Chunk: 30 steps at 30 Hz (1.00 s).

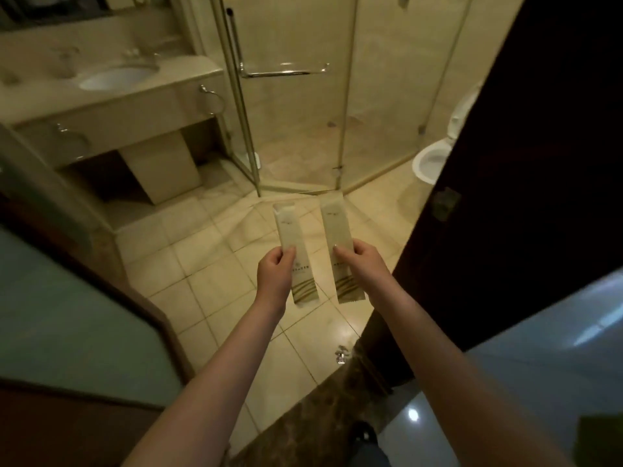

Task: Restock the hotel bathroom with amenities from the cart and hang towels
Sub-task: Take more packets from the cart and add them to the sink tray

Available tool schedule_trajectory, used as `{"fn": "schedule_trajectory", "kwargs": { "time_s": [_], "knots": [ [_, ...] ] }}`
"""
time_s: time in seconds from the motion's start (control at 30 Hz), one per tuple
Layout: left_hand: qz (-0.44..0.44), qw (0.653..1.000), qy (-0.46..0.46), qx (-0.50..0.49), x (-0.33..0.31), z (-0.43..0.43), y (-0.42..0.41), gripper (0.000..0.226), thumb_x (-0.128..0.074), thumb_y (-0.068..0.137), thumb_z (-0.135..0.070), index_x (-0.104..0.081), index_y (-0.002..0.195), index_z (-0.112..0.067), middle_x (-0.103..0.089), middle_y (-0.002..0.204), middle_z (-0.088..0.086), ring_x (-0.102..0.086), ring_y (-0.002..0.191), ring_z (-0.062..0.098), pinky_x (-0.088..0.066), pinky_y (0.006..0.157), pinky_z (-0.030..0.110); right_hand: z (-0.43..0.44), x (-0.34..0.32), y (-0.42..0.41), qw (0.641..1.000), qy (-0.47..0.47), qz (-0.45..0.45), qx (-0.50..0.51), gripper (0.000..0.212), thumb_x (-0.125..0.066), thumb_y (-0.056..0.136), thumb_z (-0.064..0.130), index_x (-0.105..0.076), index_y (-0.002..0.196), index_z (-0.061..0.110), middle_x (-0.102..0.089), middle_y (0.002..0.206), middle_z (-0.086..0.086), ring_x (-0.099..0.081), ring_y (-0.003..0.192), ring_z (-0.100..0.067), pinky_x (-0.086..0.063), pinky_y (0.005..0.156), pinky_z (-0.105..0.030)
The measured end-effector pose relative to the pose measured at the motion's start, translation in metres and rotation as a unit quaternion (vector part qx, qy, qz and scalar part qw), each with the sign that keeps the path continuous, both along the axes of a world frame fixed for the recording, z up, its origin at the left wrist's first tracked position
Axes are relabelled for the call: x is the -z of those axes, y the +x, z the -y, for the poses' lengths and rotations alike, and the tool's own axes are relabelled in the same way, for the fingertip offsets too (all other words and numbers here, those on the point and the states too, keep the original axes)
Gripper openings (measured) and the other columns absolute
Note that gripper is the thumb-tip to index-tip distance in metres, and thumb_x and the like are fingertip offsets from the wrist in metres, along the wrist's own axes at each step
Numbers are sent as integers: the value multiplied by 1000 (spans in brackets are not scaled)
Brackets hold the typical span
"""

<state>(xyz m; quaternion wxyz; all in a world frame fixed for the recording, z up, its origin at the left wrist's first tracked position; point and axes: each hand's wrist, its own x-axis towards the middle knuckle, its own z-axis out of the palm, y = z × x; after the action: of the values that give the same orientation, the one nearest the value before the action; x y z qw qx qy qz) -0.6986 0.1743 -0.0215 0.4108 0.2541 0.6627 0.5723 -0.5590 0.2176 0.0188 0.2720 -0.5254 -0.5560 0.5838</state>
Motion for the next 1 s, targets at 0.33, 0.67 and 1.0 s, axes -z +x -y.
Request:
{"fn": "schedule_trajectory", "kwargs": {
  "time_s": [0.33,0.67,1.0],
  "knots": [
    [6,988,-4,-156,-16,-103,-150,20,-49,96,-22,-60,82,-14,-64,86,13,-62,83,30,-53,80,47,-152,3,-180,989,-18,-22,-148,15,-51,95,21,-61,103,13,-62,90,-1,-57,81,-16,-45,65,-26],
    [-4,971,-2,-238,-34,-193,-335,16,-49,96,-29,-59,85,-23,-65,84,4,-65,77,21,-56,72,40,-269,5,-393,965,-27,-42,-256,30,-55,94,22,-62,118,6,-68,103,-6,-64,95,-23,-52,80,-35],
    [1,966,11,-257,-30,-321,-565,20,-52,94,-29,-58,81,-15,-63,81,8,-62,74,22,-54,69,39,-388,-3,-609,971,5,-37,-237,26,-54,95,23,-57,118,11,-64,103,-3,-62,92,-18,-50,74,-29]
  ]
}}
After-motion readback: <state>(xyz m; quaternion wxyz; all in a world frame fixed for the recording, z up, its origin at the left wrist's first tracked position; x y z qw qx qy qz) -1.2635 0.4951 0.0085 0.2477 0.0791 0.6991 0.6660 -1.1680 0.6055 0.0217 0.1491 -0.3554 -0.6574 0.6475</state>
